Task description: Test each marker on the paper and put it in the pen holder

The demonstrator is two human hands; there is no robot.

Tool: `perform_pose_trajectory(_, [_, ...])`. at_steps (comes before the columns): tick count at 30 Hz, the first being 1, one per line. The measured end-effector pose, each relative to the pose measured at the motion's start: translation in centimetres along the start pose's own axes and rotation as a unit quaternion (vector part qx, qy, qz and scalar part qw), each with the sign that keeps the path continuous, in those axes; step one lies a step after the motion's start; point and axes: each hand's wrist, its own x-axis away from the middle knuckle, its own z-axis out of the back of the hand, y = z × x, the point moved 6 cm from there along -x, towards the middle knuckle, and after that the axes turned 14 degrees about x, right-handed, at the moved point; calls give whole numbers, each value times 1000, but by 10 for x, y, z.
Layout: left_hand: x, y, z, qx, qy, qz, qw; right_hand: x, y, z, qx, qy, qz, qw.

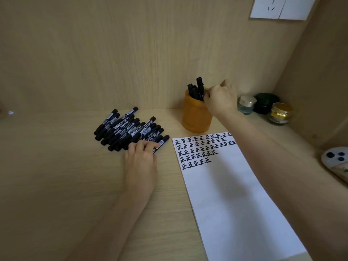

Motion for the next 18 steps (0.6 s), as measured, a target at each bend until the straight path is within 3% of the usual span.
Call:
perform_pose_trajectory(4, [0, 0, -3, 21, -21, 6, 1000, 8, -6, 19, -139, 79, 54, 986])
perform_pose_trajectory(7, [0, 0, -3, 32, -23, 9, 999, 7, -13, 14, -162, 67, 110, 978])
perform_pose_trajectory(11, [0, 2, -2, 56, -27, 4, 998, 2, -7, 4, -195, 43, 66, 978])
perform_pose_trajectory(15, [-1, 9, 5, 86, 5, -22, 996, 10, -13, 5, -178, 60, 121, 975])
perform_pose_trajectory(18, [-1, 16, 10, 151, 21, -27, 988, 23, -3, 12, -255, 100, 59, 960])
